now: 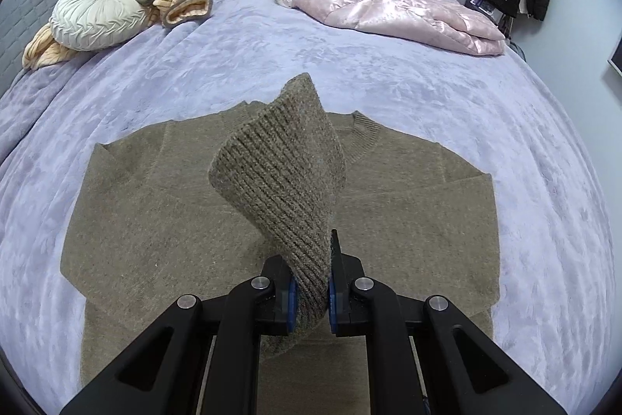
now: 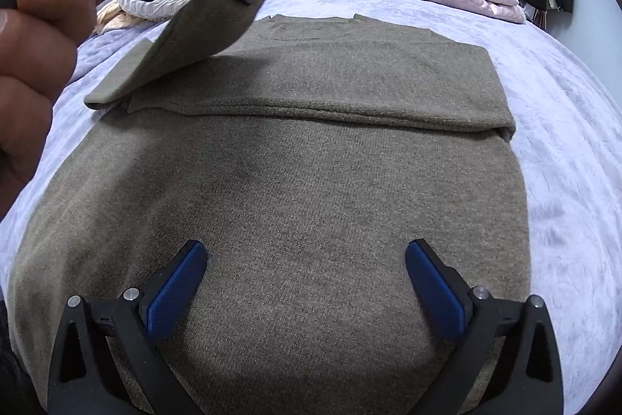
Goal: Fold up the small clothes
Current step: 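Lift the sleeve and fold it across the sweater body with the left tool, then open the left tool to release the sleeve onto the sweater, then move both tools toward the sweater hem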
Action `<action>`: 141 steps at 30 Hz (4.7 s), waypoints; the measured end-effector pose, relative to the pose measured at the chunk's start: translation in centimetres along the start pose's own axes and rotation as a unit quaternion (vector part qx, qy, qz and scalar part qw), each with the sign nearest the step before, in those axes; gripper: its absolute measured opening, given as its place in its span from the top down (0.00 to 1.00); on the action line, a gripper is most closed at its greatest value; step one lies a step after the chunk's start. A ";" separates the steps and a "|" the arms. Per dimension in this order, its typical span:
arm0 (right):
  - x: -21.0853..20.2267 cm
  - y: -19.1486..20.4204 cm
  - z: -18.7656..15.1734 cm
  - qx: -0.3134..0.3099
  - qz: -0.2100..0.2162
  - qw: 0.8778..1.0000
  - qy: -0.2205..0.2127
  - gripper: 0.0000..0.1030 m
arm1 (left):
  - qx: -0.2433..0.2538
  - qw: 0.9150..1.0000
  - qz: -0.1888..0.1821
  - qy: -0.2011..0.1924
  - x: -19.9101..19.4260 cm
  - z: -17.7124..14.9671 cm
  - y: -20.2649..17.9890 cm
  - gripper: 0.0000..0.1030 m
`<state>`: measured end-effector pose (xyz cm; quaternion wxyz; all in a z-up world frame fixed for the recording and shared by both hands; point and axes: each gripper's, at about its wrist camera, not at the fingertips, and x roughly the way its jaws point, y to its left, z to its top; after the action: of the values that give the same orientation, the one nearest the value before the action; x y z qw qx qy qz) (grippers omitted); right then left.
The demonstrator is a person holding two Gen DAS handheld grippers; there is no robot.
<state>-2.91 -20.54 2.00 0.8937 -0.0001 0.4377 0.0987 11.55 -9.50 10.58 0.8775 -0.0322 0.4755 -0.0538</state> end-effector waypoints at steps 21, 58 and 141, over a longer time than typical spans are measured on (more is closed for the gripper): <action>-6.3 -5.5 -2.2 0.065 -0.001 0.998 0.008 0.01 | 0.111 0.994 -0.014 0.022 1.4 -2.7 -11.4 0.88; -6.2 -5.9 -4.4 0.071 0.005 0.997 0.002 0.01 | 0.105 0.991 -0.071 0.037 2.0 -2.8 -11.5 0.17; -15.5 4.4 -14.0 -0.074 -0.053 0.995 0.034 0.01 | 0.036 0.996 -0.041 0.073 -10.5 -29.1 20.6 0.00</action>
<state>-23.92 -20.14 5.86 0.8800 -0.0924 0.4583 0.0836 -17.17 12.14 1.20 0.8382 -0.0162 0.5340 -0.1093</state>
